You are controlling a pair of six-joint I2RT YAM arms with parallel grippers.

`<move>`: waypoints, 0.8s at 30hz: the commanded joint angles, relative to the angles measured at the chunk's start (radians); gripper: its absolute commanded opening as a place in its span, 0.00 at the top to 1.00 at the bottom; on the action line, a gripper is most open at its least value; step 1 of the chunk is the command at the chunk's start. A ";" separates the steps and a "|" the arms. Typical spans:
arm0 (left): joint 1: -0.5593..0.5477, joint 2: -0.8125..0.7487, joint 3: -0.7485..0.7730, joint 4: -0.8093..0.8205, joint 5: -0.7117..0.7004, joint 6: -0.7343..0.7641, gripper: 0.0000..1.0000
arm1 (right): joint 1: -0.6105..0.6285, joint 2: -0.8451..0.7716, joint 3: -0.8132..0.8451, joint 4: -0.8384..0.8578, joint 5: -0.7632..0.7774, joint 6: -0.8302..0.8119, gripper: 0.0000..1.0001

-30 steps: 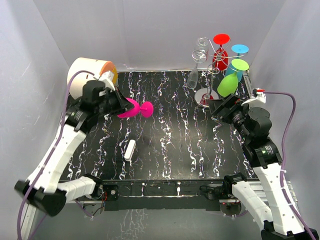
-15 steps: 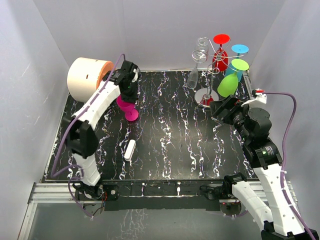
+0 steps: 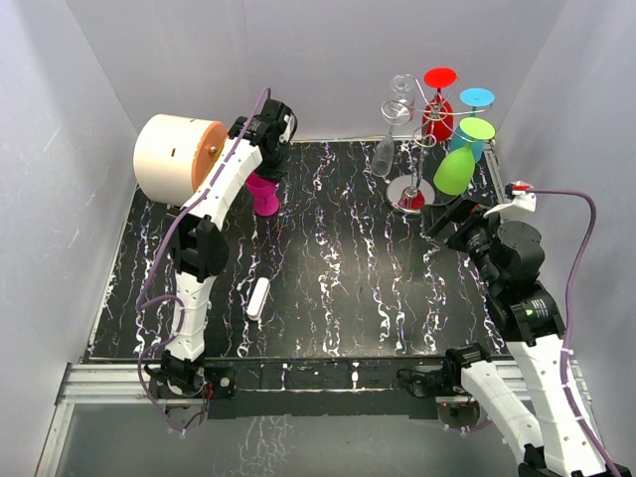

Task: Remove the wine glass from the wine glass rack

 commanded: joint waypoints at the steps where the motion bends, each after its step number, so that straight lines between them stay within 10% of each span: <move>1: -0.004 -0.026 0.012 -0.049 -0.024 0.032 0.92 | -0.002 -0.009 0.014 0.032 0.033 -0.034 0.02; 13: -0.004 -0.072 0.083 -0.070 -0.018 0.059 0.58 | -0.002 0.044 0.085 0.007 0.009 -0.037 0.02; 24: -0.004 -0.428 -0.184 0.101 0.173 0.053 0.20 | -0.003 0.137 0.279 -0.095 0.137 -0.206 0.02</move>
